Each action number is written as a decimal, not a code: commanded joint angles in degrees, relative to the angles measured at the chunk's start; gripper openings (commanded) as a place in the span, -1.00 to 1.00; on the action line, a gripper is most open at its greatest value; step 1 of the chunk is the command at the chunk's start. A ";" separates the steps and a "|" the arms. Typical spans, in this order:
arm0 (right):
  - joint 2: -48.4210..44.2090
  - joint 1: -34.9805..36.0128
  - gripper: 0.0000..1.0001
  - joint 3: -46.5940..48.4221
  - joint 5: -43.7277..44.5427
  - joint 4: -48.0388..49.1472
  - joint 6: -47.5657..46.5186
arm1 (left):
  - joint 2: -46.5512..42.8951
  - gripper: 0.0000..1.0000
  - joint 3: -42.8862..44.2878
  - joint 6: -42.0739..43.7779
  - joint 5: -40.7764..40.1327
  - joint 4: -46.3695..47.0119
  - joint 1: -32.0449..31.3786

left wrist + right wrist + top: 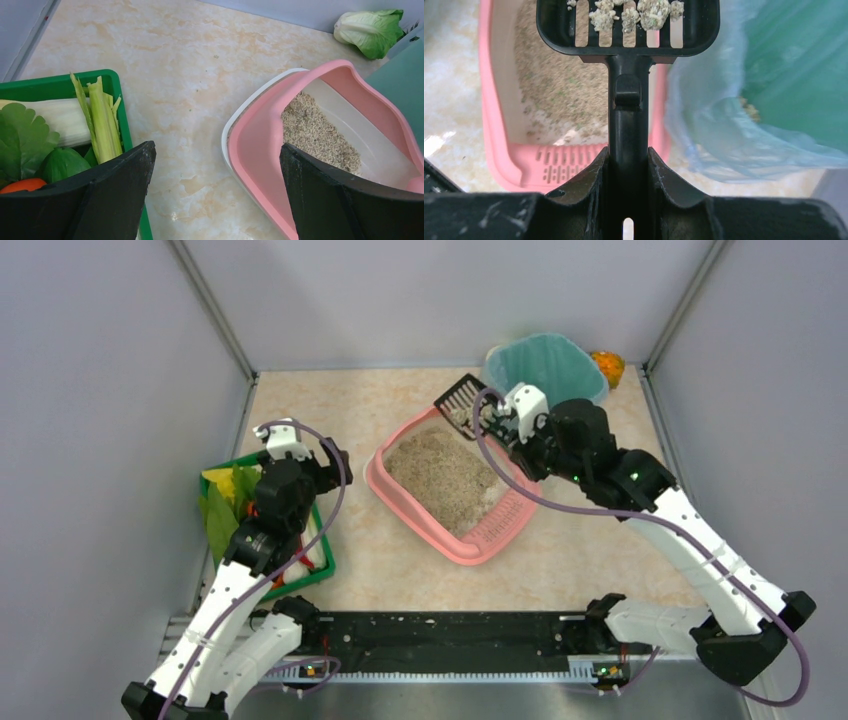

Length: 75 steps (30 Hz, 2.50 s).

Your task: Clean the litter box

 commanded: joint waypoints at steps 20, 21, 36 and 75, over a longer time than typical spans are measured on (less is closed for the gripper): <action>9.26 -13.55 -1.00 20.64 34.89 -7.65 -17.80 | -2.56 0.98 -7.67 6.39 -6.13 12.98 0.31; 9.26 -13.56 -1.00 19.87 36.05 -6.52 -20.09 | -2.96 0.98 -7.70 6.51 -6.69 13.08 0.30; 8.92 -13.53 -1.00 8.54 40.80 5.00 -53.31 | -7.11 0.98 -8.55 7.40 -8.20 13.31 0.17; 13.37 -8.14 -1.00 1.11 46.62 22.34 -79.19 | -8.07 0.98 -9.09 7.68 -7.28 14.03 0.05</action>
